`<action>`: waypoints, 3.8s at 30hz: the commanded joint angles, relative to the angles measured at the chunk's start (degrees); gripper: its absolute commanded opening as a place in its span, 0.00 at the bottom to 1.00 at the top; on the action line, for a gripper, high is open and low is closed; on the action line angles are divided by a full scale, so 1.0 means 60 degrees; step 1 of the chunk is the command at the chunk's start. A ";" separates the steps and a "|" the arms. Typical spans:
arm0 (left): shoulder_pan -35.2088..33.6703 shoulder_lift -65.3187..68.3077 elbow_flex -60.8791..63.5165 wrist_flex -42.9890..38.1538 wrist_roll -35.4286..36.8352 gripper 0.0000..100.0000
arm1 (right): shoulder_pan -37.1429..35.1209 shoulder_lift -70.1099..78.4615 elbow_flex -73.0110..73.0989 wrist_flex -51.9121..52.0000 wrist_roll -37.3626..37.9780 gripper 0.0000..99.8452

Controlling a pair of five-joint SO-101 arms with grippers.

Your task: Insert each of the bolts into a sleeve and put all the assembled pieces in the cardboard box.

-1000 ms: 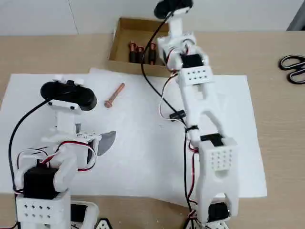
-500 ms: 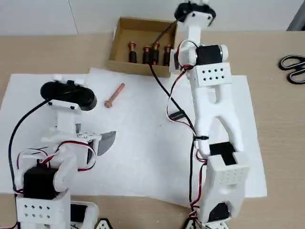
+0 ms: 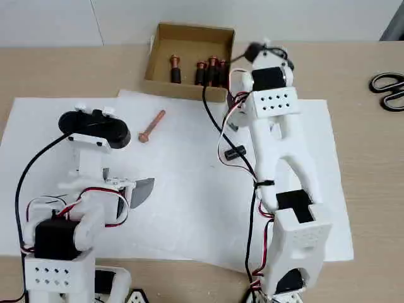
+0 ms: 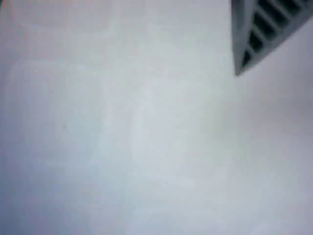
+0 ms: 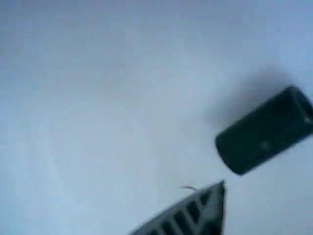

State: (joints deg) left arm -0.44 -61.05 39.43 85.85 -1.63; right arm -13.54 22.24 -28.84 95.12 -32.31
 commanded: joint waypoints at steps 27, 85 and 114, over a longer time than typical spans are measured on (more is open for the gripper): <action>0.0029 -0.0073 -0.0051 -0.0249 -0.0073 0.31 | -0.0227 -0.0549 0.4352 -0.4564 -0.3194 0.15; -0.0469 1.4696 -0.9341 -0.2579 -0.1421 0.31 | 0.0960 -0.3465 -0.0059 0.0549 0.6813 0.00; 0.1128 1.7055 -1.6022 0.2447 -0.2491 0.01 | 0.1062 -0.3612 -0.0029 0.0549 0.6813 0.00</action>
State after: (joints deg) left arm 6.51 42.24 -49.27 97.80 -12.18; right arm -8.09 4.22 -26.11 97.67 7.96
